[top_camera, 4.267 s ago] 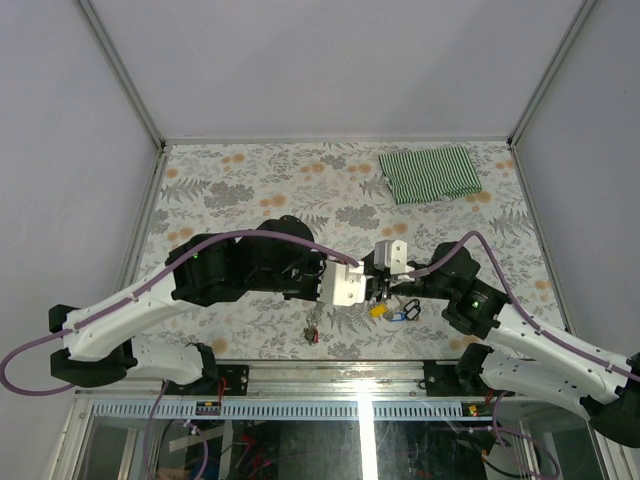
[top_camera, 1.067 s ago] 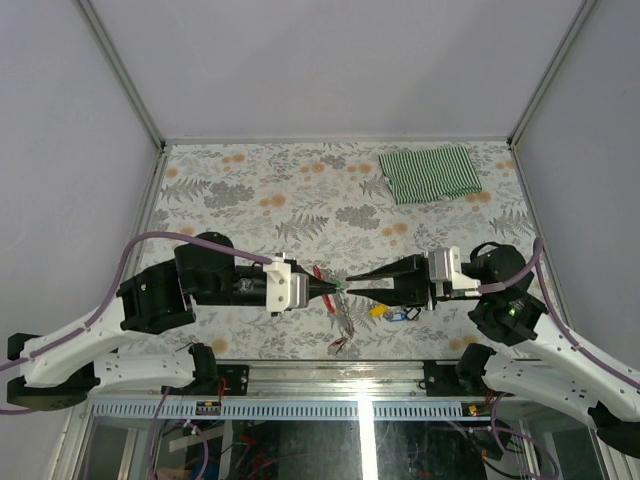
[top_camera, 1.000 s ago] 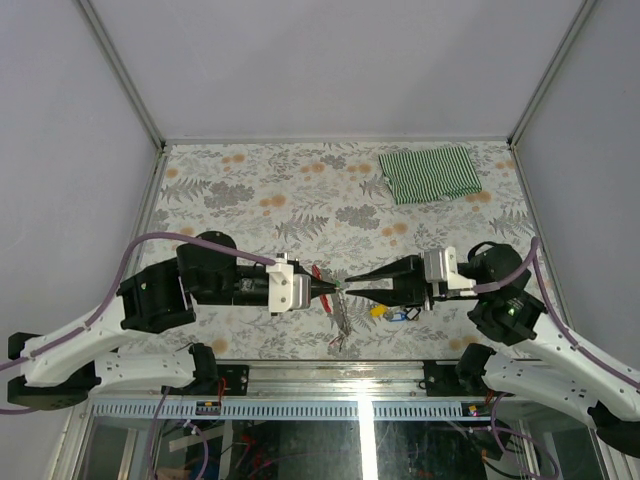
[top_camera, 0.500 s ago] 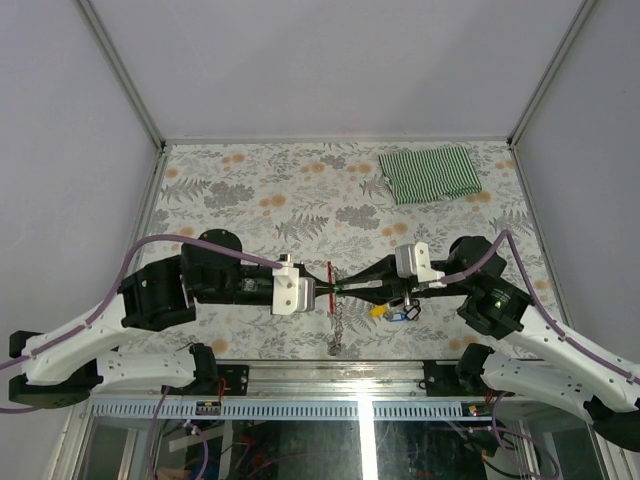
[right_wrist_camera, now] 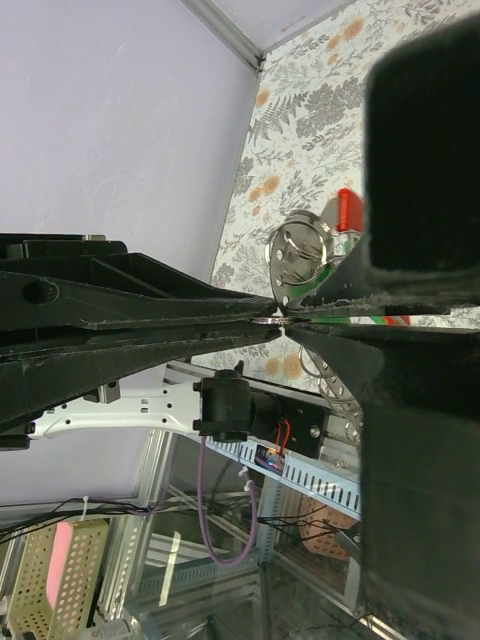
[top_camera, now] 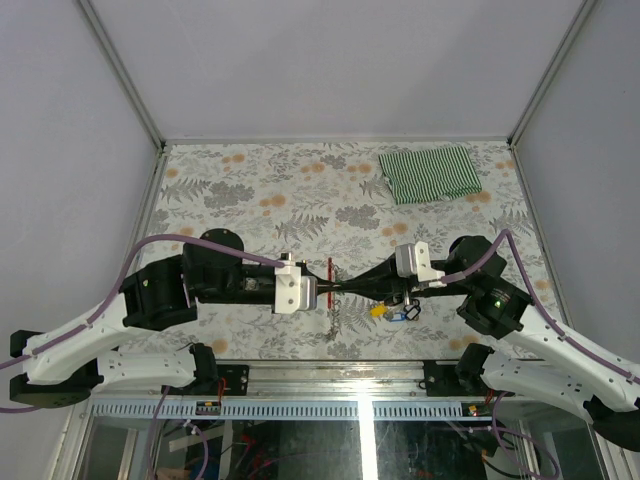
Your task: Put the keys on the keyring
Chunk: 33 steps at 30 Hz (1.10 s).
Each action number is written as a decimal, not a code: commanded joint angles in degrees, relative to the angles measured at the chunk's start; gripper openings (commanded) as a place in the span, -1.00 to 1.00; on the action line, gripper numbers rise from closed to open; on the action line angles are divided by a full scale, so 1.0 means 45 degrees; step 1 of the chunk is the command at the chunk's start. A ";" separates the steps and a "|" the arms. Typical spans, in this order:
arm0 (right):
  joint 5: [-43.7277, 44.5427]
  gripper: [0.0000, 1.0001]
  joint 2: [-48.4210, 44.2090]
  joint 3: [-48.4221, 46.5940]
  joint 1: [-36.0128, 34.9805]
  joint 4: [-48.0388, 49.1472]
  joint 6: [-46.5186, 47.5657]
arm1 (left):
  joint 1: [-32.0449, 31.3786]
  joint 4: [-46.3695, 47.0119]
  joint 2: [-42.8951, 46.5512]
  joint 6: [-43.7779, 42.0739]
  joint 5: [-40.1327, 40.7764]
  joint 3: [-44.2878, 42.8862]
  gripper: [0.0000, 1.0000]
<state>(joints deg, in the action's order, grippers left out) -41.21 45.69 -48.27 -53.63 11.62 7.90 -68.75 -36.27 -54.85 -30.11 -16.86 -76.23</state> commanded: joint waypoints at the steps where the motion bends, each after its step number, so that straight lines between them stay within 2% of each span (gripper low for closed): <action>1: 0.0012 -1.00 -0.0156 -0.0417 -0.0097 0.1354 -0.0281 | -0.0034 0.0812 0.0180 0.0172 0.0146 -0.0210 -0.95; 5: 0.0146 -1.00 -0.0545 -0.0153 -0.0110 0.1958 -0.0132 | -0.0044 0.1797 0.0922 0.0649 -0.0011 0.0626 -0.52; 7: 0.0220 -1.00 -0.0767 0.0162 -0.0095 0.2537 0.0017 | -0.0010 0.2382 0.1365 0.0905 -0.0148 0.1237 -0.46; 16: -0.0162 -0.96 -0.0948 0.0937 -0.0099 0.3613 0.1807 | -0.0020 0.5042 0.2705 0.1637 -0.0055 0.3504 -0.45; 23: -0.0626 -0.97 -0.0754 0.1233 -0.0113 0.4682 0.2376 | -0.0029 0.6413 0.3176 0.1006 -0.0535 0.4270 -0.47; 33: -0.0963 -0.97 -0.0276 0.1749 -0.0112 0.7651 0.0282 | -0.0026 0.7992 0.3497 0.0810 -0.0994 0.4960 -0.53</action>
<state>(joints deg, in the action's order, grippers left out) -44.36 43.66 -40.47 -53.65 34.37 13.76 -68.75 -8.51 -39.59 -25.65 -19.29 -55.09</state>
